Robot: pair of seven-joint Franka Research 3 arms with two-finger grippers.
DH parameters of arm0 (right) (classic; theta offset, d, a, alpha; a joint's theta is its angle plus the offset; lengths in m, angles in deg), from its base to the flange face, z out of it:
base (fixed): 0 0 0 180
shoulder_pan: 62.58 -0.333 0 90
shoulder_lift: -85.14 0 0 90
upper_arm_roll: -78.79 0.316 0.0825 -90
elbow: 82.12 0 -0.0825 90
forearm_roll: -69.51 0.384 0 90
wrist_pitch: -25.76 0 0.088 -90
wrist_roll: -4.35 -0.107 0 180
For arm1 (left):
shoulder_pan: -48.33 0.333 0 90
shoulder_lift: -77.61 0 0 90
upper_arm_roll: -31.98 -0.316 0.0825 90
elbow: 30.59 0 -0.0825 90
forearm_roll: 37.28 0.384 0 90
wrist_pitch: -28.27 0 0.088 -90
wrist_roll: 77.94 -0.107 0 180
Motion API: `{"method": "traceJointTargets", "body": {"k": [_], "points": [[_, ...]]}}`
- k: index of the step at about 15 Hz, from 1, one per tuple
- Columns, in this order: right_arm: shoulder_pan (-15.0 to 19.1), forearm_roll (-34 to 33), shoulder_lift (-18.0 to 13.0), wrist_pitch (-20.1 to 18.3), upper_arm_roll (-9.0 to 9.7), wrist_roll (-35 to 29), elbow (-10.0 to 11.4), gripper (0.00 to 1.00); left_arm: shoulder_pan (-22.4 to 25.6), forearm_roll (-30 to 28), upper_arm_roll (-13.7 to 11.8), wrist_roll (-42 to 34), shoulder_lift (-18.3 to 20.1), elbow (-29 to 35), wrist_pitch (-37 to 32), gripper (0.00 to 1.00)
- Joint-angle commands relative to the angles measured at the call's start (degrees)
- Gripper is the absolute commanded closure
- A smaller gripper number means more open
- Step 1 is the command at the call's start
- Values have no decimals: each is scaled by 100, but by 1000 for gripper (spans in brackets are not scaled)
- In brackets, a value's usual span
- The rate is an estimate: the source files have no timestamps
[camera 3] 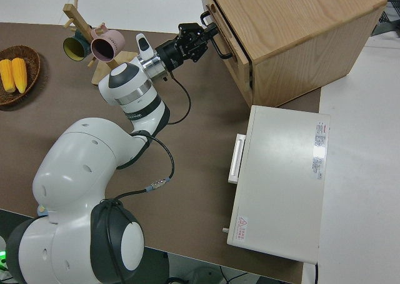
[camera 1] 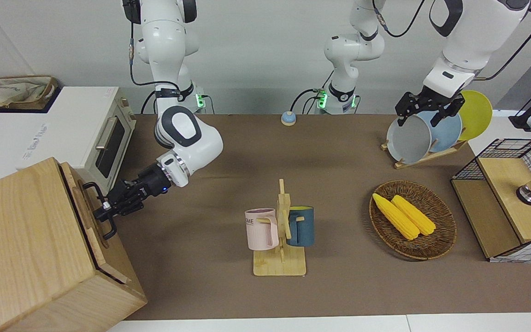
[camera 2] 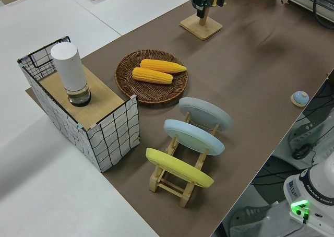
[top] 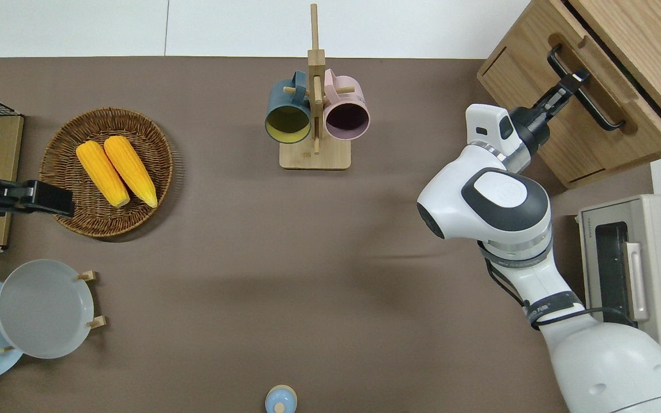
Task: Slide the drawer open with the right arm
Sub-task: 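Pull the drawer handle toward the robot with the right gripper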
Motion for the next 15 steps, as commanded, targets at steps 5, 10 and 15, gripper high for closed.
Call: {"method": "traceJointTargets", "body": {"k": [5, 10, 15], "points": [[-519, 239, -41, -764, 85, 190, 186, 1000, -39, 102, -2, 60, 25, -58, -103, 7], [-818, 616, -41, -1142, 128, 331, 177, 1000, -39, 102, -2, 60, 25, -58, -103, 7], [-924, 792, -41, -1546, 348, 357, 177, 1000, -39, 102, -2, 60, 25, -49, -103, 7]]}}
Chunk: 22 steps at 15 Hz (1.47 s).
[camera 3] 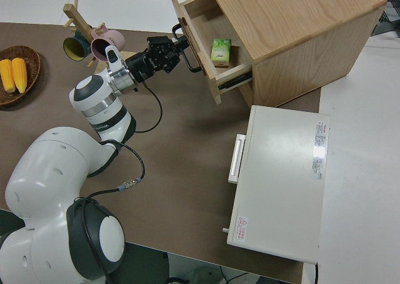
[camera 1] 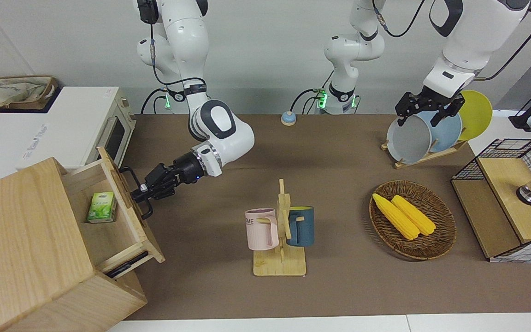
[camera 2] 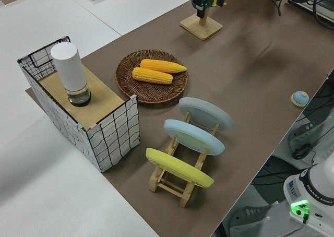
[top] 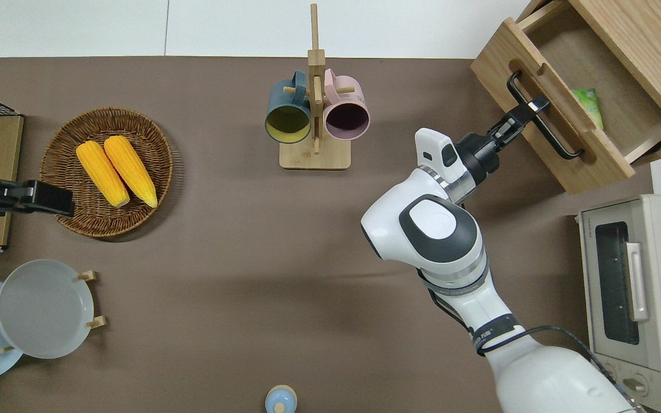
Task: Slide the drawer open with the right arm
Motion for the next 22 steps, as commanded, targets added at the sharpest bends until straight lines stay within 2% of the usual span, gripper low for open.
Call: {"method": "traceJointTargets", "body": {"k": [1, 13, 22], "points": [[-125, 164, -36, -261, 169, 285, -12, 1000, -39, 102, -2, 60, 25, -58, -103, 7], [-854, 876, -28, -1237, 231, 346, -64, 1000, -39, 102, -2, 60, 25, -58, -103, 7], [-1303, 1254, -27, -1527, 231, 320, -169, 1000, -39, 102, -2, 60, 25, -49, -103, 7]]}}
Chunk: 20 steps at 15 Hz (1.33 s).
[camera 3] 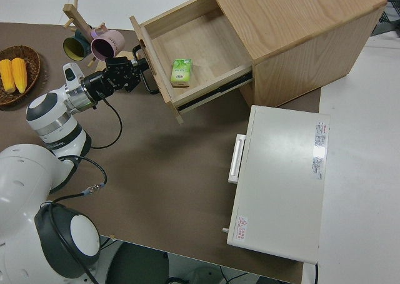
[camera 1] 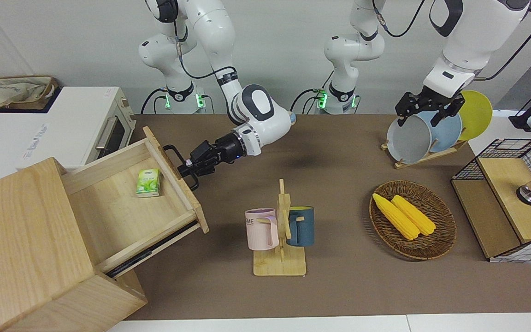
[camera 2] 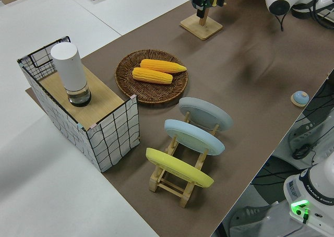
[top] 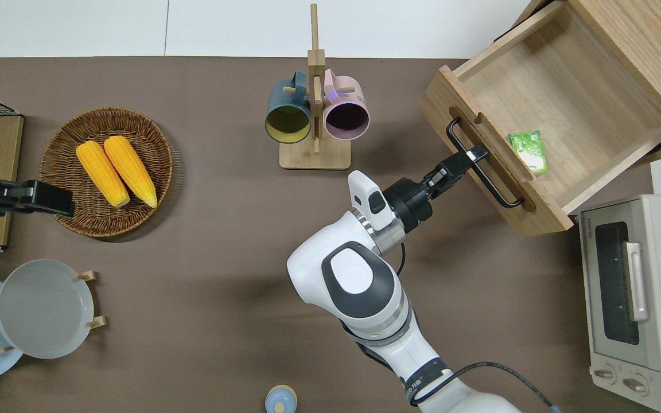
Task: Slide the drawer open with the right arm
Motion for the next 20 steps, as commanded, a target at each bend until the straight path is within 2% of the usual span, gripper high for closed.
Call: {"method": "traceJointTargets", "body": {"k": [1, 8, 14, 15, 17, 20], "points": [[-197, 212, -19, -262, -7, 205, -164, 1000, -39, 102, -2, 60, 25, -58, -103, 7], [-390, 335, -10, -307, -7, 214, -208, 1000, -39, 102, -2, 60, 25, -49, -103, 7], [-417, 423, -1, -307, -7, 188, -270, 1000, -39, 102, -2, 60, 25, -49, -103, 7], [-417, 431, -1, -307, -7, 170, -270, 961, -39, 102, -2, 60, 25, -58, -103, 7], [-408, 501, -1, -307, -7, 153, -278, 798, -39, 102, -2, 60, 25, -58, -103, 7], [-408, 510, -1, -307, -7, 161, -287, 333, -39, 102, -2, 60, 25, -49, -103, 7]]}}
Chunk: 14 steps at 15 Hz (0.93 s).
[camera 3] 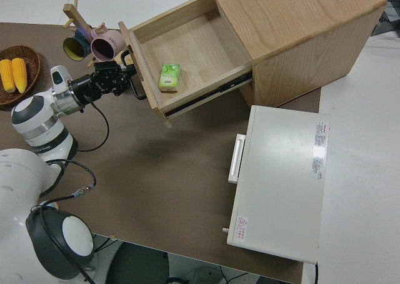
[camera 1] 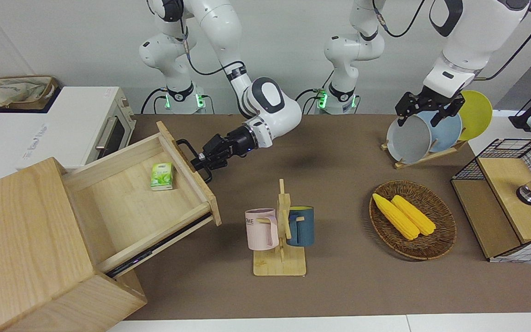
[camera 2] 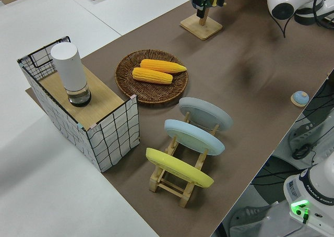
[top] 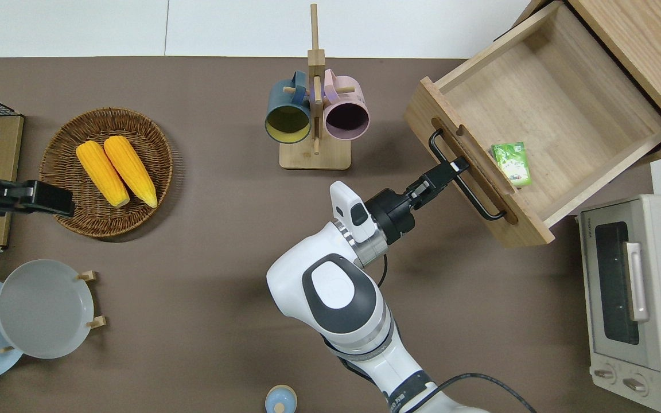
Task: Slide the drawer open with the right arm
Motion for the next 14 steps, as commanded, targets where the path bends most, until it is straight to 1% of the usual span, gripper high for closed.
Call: {"method": "traceJointTargets", "body": {"k": [1, 2, 6, 14], "points": [[-94, 126, -1, -146, -3, 152, -124, 145, -39, 102, -2, 60, 25, -58, -103, 7], [-94, 135, -1, -138, -3, 135, -124, 23, -39, 102, -2, 60, 25, -58, -103, 7], [-94, 126, -1, -102, -3, 117, -168, 13, -39, 102, -2, 60, 25, -49, -103, 7], [-138, 161, -1, -120, -3, 108, -168, 13, -39, 102, -2, 60, 25, -58, -103, 7]]}}
